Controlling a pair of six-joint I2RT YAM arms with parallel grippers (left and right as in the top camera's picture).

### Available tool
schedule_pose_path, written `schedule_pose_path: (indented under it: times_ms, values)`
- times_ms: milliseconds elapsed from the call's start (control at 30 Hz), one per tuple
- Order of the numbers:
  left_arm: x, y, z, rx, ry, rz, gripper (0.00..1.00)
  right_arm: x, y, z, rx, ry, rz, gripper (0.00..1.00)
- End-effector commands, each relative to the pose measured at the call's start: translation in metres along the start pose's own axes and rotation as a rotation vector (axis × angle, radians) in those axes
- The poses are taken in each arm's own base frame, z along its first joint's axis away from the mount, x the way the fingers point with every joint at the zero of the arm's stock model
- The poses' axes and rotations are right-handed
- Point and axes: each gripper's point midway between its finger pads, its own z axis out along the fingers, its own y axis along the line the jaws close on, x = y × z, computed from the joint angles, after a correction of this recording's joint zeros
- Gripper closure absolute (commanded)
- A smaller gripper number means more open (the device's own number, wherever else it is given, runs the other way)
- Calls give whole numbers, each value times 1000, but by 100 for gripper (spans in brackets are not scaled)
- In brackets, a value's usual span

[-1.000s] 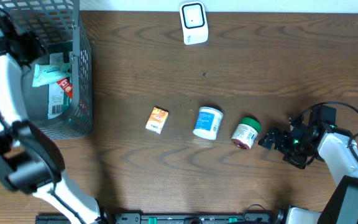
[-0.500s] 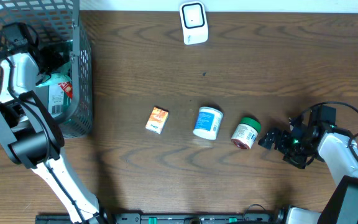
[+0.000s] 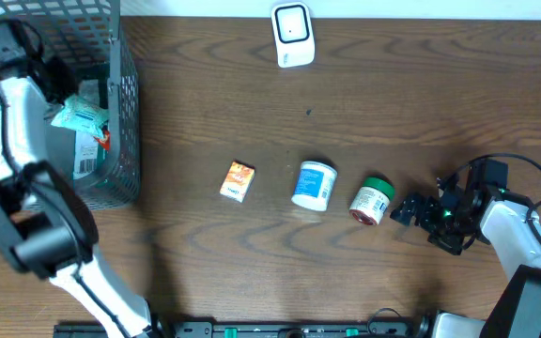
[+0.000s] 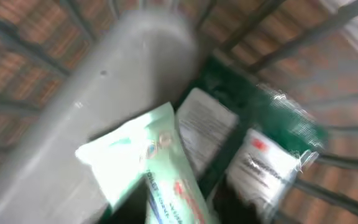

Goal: Scan the item barcode

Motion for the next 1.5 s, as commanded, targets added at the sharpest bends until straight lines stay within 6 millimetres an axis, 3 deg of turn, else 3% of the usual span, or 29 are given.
schedule_pose_path:
  times_ms: [0,100,333,500,533,633,667,867,967,1133,1300,1467]
  values:
    - [-5,-1,-52,-9,-33,-34,34,1,2,1,-3,3,4,1]
    - [13,6,-40,-33,29,-62,27,1,2,1,-3,4,4,1]
    - [70,30,36,-108,167,-275,23,1,2,1,-2,3,45,1]
    - [97,31,80,-109,245,-308,22,1,2,1,-2,3,45,1]
    - [99,30,84,-97,252,-310,28,1,2,1,-2,3,45,1]
    - [95,28,83,-82,244,-314,81,1,2,1,-2,3,45,1]
    - [91,28,80,-79,235,-316,93,1,2,1,-2,3,45,1]
    - [43,24,27,-22,99,-334,93,1,2,1,-2,3,45,1]
    - [7,18,-30,33,-31,-322,93,1,2,1,-2,3,45,1]
    - [-26,0,-130,125,-221,-256,93,1,2,1,-2,3,45,1]
    - [-13,-27,-222,267,-291,-196,93,1,2,1,-2,4,45,1]
    - [35,-90,-281,631,-142,-57,93,1,2,1,-2,4,45,1]
